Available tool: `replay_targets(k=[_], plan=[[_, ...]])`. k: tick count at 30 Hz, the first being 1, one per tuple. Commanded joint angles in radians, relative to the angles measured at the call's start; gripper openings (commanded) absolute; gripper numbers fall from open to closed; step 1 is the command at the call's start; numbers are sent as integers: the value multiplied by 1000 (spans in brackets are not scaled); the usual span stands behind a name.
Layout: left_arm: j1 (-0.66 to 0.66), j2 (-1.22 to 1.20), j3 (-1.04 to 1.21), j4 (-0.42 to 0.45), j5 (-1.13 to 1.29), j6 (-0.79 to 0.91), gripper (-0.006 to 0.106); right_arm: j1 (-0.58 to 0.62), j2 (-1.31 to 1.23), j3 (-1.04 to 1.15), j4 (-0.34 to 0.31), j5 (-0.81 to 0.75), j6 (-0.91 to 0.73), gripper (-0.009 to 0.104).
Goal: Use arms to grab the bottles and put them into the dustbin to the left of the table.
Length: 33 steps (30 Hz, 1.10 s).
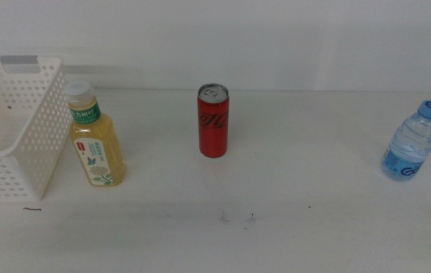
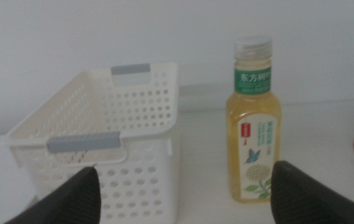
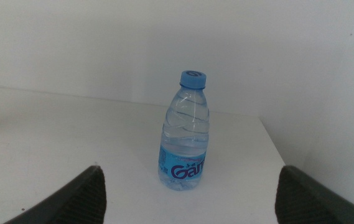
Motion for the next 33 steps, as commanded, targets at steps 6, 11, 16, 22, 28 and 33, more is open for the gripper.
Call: replay_targets(k=[6,11,16,22,28,33], plan=[[-85,31,1,-1,-153,-6,94,-3,-4,4,-7,-10,-8,93],[-199,162,1,-23,-275,-17,94,-3,-4,4,-7,-10,-8,93],[-355,365,1,-40,-426,-17,94,-3,-4,4,-7,-10,-8,93],[-515,631,1,-59,-658,-17,94,-3,-4,4,-7,-10,-8,93],[-616,887,1,-102,-916,-12,94,-3,-4,4,-7,-10,-8,93],[-648,1110,1,-102,-1142,-11,94,-3,-4,4,-7,-10,-8,93]])
